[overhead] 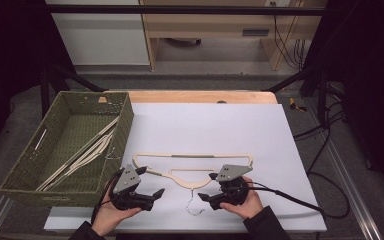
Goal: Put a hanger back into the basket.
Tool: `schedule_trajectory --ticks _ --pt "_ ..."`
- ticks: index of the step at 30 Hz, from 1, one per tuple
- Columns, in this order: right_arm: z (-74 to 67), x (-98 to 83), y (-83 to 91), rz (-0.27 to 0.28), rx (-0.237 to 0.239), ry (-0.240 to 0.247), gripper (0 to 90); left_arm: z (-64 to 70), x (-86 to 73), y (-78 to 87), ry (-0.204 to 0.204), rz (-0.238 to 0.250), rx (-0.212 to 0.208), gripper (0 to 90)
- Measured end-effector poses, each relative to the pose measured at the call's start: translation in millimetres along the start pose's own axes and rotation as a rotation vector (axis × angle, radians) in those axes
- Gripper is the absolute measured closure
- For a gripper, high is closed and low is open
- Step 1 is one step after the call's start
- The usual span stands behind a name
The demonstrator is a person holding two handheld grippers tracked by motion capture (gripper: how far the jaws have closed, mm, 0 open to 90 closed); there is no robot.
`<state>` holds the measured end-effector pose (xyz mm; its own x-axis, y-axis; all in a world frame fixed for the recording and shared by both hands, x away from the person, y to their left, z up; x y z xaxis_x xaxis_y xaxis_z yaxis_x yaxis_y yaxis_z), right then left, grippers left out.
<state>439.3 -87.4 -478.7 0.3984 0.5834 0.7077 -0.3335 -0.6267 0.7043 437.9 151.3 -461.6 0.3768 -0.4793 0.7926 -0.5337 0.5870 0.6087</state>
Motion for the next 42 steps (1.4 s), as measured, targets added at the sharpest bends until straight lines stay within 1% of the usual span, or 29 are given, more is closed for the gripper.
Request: schedule_trajectory --ticks 1,2,4,5,6,7,8,10,12,14,15,16,17,18,21,22,23,24,26,27,28,30,33,35,37,38,40,41,42 --pt "-3.3 -0.7 -1.7 0.001 0.008 0.005 30.4 -0.3 0.0 0.1 -0.001 0.003 0.003 9.1" --pt "-6.9 -1.9 -3.3 -0.007 0.018 -0.001 33.7 -0.2 -0.1 -0.2 0.001 0.003 0.003 9.1" --pt "-13.0 -3.6 -7.9 -0.009 0.035 -0.004 37.3 0.1 -0.4 -0.7 0.003 0.001 0.003 9.0" --pt "-16.4 -4.9 -10.4 -0.024 0.042 -0.001 39.1 0.2 -0.3 -0.7 0.001 0.001 0.004 9.0" --pt "-19.1 -5.9 -12.6 -0.040 0.024 0.009 40.3 0.3 -0.2 -0.6 0.000 0.001 0.003 9.0" --pt "-22.1 -6.1 -14.8 -0.046 0.018 0.021 42.8 0.2 -0.1 -0.4 -0.002 0.002 0.004 9.0" --pt "-25.7 -6.6 -16.9 -0.057 0.028 0.027 44.4 0.2 0.0 -0.1 -0.001 0.004 0.005 9.0" --pt "-33.2 -6.9 -21.5 -0.063 0.047 0.036 48.5 0.1 0.2 0.2 0.003 0.007 0.003 9.0" --pt "-39.8 -8.4 -26.5 -0.086 0.043 0.037 51.6 -0.2 0.3 0.6 0.003 0.009 0.007 9.0" --pt "-45.9 -9.9 -31.4 -0.109 0.042 0.059 55.7 -0.1 0.5 1.0 0.009 0.014 0.006 9.0" --pt "-48.7 -10.9 -33.3 -0.118 0.051 0.053 57.5 -0.2 0.6 1.4 0.008 0.016 0.008 9.0" --pt "-50.0 -12.1 -35.5 -0.130 0.054 0.052 60.0 -0.1 0.7 1.7 0.009 0.017 0.006 9.1" --pt "-50.8 -13.3 -37.5 -0.145 0.048 0.066 60.6 -0.1 0.7 2.1 0.007 0.020 0.008 9.1" --pt "-52.7 -14.3 -39.0 -0.154 0.041 0.062 62.6 -0.3 0.6 2.5 0.005 0.021 0.011 9.1" --pt "-57.0 -15.7 -42.7 -0.168 0.051 0.075 67.9 -0.4 -0.3 2.2 0.006 0.019 0.012 9.3" --pt "-58.3 -16.4 -43.7 -0.180 0.049 0.087 69.0 -0.5 -0.7 2.0 0.007 0.017 0.011 9.3" --pt "-60.1 -16.9 -45.8 -0.182 0.049 0.088 69.1 -0.6 -0.9 1.9 0.009 0.017 0.011 9.3" --pt "-60.7 -16.9 -45.7 -0.183 0.040 0.082 70.1 -0.5 -0.9 1.8 0.010 0.018 0.011 9.3" --pt "-59.8 -17.1 -45.7 -0.183 0.029 0.087 72.5 0.3 -0.9 1.7 0.007 0.016 0.010 9.3" --pt "-60.3 -17.1 -45.9 -0.180 0.029 0.083 74.1 0.6 -0.8 1.6 0.004 0.016 0.013 9.3" --pt "-60.4 -17.1 -45.3 -0.190 0.020 0.069 76.2 1.2 -0.8 1.5 0.004 0.015 0.011 9.4" --pt "-59.7 -17.2 -45.4 -0.190 0.018 0.063 79.7 1.9 -0.8 1.3 0.000 0.016 0.012 9.4" --pt "-60.2 -17.1 -45.7 -0.194 0.012 0.047 82.2 1.9 -1.4 0.2 0.002 0.013 0.011 9.4" --pt "-61.7 -16.6 -45.8 -0.205 -0.009 0.045 84.8 2.2 -2.1 -1.1 0.004 0.006 0.008 9.5" --pt "-64.2 -16.2 -46.1 -0.216 -0.014 0.061 88.5 2.4 -2.4 -2.0 -0.001 0.003 0.008 9.6" --pt "-65.4 -15.8 -46.4 -0.216 -0.014 0.053 88.6 2.6 -2.5 -2.5 -0.003 0.000 0.006 9.6" --pt "-64.4 -15.5 -46.1 -0.219 -0.007 0.058 88.8 2.9 -2.6 -3.3 -0.007 -0.004 0.002 9.6" --pt "-64.4 -15.2 -46.0 -0.218 -0.003 0.048 88.9 3.0 -2.8 -3.7 -0.010 -0.008 -0.001 9.6" --pt "-63.9 -14.9 -45.6 -0.221 0.000 0.052 89.0 3.1 -2.9 -4.3 -0.012 -0.010 -0.003 9.7"
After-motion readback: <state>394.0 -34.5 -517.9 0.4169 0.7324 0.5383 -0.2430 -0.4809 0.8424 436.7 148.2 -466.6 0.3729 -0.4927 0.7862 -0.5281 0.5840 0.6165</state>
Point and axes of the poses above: each handheld gripper's, and its own axes: y roughly backward along the jaws, x roughly out of its top, z roughly to its right, the point moved 6 cm from there along -y, roughly forward along the jaws, and after that the axes turned 8 degrees about -z, right-handed, at the moved point
